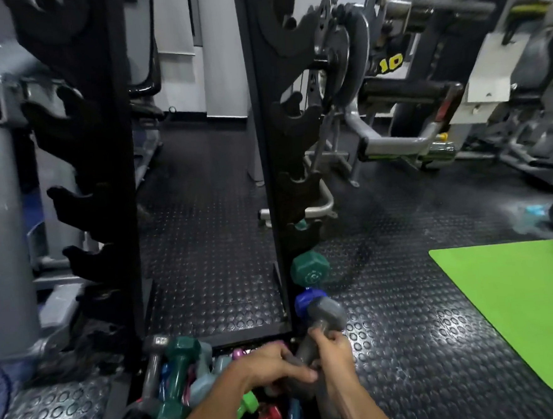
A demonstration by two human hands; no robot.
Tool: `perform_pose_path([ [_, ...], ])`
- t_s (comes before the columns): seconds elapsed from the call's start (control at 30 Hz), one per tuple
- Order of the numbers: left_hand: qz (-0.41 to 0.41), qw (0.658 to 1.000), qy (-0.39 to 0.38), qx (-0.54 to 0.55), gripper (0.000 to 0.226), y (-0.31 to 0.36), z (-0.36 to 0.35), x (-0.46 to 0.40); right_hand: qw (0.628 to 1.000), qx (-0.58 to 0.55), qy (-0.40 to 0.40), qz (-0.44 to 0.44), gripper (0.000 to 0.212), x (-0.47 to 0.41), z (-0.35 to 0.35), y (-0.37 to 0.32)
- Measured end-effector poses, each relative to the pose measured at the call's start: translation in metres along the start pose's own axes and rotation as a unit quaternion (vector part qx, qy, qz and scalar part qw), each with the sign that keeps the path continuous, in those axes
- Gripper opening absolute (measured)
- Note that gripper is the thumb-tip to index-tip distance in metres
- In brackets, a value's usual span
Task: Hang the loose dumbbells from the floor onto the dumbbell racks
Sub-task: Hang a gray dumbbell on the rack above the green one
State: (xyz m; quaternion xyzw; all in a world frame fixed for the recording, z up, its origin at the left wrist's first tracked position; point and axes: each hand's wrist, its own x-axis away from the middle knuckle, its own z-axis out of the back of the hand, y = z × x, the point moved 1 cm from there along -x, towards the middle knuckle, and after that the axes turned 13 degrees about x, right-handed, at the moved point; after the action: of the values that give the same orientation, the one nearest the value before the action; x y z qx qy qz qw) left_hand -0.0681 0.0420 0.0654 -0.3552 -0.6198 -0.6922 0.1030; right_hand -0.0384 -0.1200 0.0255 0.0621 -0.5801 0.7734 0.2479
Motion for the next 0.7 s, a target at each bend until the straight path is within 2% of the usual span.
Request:
perform_pose_path([
  [0.07, -0.028, 0.999, 0.001, 0.015, 0.069, 0.021, -0.006, 0.005, 0.999, -0.032, 0.011, 0.011, 0.019, -0.002, 0.015, -0.018],
  [0.17, -0.09, 0.994, 0.043, 0.037, 0.085, 0.053, -0.014, 0.013, 0.996, -0.081, 0.018, 0.028, 0.022, -0.011, 0.037, -0.051],
  [0.27, -0.163, 0.98, 0.063, 0.099, 0.064, 0.09, -0.027, 0.023, 0.993, -0.1, 0.025, 0.056, 0.023, -0.025, 0.059, -0.096],
  [0.4, -0.215, 0.961, 0.058, 0.164, 0.034, 0.138, -0.043, 0.028, 0.992, -0.048, 0.021, 0.113, 0.025, -0.043, 0.078, -0.165],
  [0.57, -0.264, 0.93, 0.121, 0.228, 0.022, 0.18, -0.052, 0.011, 0.981, 0.076, -0.008, 0.177, 0.035, -0.063, 0.08, -0.242],
  [0.7, -0.284, 0.891, 0.15, 0.322, 0.031, 0.196, -0.047, -0.005, 0.976, 0.094, -0.084, 0.18, 0.033, -0.07, 0.064, -0.283],
])
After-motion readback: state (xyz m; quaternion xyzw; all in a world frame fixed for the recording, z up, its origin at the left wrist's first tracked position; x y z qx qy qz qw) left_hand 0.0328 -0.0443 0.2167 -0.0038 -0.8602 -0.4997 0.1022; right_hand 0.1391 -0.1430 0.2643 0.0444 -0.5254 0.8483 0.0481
